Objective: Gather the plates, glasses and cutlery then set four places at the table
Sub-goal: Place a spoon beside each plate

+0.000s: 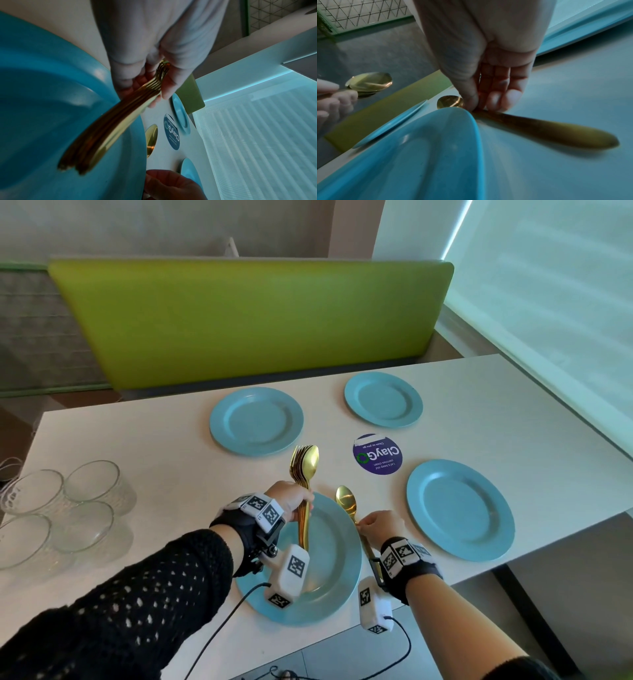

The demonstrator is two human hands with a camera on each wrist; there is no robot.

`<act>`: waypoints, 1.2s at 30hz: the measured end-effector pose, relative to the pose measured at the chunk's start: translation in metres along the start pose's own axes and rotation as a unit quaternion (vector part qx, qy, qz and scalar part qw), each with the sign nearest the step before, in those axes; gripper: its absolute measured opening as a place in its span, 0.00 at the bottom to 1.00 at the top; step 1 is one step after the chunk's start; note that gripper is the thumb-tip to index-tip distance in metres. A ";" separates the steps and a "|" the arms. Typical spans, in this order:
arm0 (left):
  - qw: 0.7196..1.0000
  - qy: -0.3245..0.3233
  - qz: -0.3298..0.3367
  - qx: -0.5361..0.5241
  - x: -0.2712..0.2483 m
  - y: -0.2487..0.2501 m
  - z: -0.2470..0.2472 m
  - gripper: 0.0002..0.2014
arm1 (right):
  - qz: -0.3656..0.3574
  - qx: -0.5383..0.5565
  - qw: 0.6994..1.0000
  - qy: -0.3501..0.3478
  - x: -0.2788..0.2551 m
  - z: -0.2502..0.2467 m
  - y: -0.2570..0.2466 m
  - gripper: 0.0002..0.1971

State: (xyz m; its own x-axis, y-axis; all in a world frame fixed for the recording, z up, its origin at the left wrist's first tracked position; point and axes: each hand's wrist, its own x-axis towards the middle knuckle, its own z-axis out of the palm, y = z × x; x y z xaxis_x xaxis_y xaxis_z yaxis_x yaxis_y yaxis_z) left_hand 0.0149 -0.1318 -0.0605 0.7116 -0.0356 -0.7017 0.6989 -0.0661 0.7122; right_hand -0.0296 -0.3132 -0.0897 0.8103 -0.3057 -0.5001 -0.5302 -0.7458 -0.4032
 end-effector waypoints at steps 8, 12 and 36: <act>1.000 -0.024 0.012 0.014 0.000 0.001 -0.001 0.10 | -0.012 0.046 0.998 0.043 -0.002 -0.015 -0.010 0.08; 0.997 -0.061 0.041 0.026 -0.004 0.005 0.003 0.08 | -0.066 0.136 0.988 -0.004 -0.013 -0.020 -0.039 0.16; 0.983 -0.153 0.094 0.033 0.016 0.082 0.102 0.10 | -0.017 0.397 0.915 -0.062 0.027 -0.118 -0.030 0.08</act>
State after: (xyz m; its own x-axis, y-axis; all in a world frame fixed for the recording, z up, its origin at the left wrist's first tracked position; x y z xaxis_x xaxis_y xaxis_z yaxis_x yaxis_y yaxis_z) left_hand 0.0761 -0.2396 -0.0160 0.7651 -0.3519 -0.5393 0.5440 -0.0948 0.8337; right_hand 0.0380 -0.3689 -0.0010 0.8216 -0.1836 -0.5397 -0.5589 -0.0728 -0.8260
